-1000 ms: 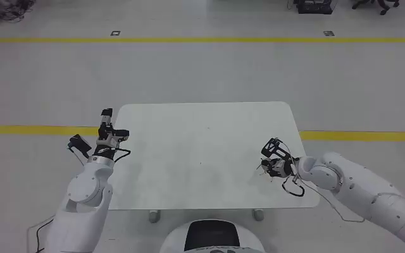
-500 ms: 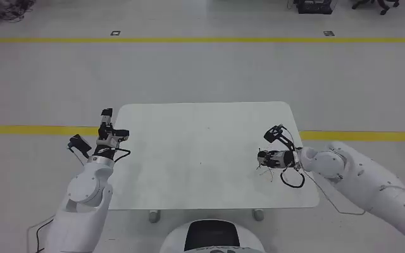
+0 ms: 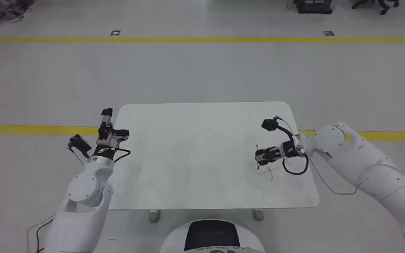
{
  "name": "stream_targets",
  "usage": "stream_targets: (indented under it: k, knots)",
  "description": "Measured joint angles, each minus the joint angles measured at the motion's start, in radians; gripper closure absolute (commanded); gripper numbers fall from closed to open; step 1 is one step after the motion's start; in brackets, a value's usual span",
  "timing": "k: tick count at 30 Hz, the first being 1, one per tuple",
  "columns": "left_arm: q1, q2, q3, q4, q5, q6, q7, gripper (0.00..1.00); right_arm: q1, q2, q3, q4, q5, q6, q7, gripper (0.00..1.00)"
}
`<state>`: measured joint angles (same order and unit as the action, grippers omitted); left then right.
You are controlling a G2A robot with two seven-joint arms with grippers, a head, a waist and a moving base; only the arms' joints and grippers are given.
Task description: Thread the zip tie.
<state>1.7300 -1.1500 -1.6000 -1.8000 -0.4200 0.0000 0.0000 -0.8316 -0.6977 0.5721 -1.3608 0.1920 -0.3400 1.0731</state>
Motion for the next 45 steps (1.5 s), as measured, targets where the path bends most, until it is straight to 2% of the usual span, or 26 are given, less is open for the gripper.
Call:
stream_targets:
  k: [9,13,16,22,26,32,45]
  knots:
    - [0.000,0.000,0.000,0.000,0.000,0.000,0.000,0.00,-0.002,0.000,0.000,-0.002,-0.001,0.001,-0.003,1.00]
    - [0.000,0.000,0.000,0.000,0.000,0.000,0.000,0.00,-0.012,-0.007,0.005,-0.025,0.024,0.043,-0.008,1.00]
    - [0.000,0.000,0.000,0.000,0.000,0.000,0.000,0.00,-0.002,-0.018,0.015,-0.015,0.084,0.079,0.021,1.00]
    - [0.000,0.000,0.000,0.000,0.000,0.000,0.000,0.00,0.040,-0.061,0.014,0.067,0.262,0.171,0.121,1.00]
    - [0.000,0.000,0.000,0.000,0.000,0.000,0.000,0.00,0.080,-0.103,-0.004,0.146,0.371,0.236,0.194,1.00]
    - [0.000,0.000,0.000,0.000,0.000,0.000,0.000,0.00,0.132,-0.162,-0.047,0.229,0.424,0.319,0.275,1.00]
    - [0.000,0.000,0.000,0.000,0.000,0.000,0.000,0.00,0.132,-0.164,-0.047,0.232,0.427,0.320,0.276,1.00]
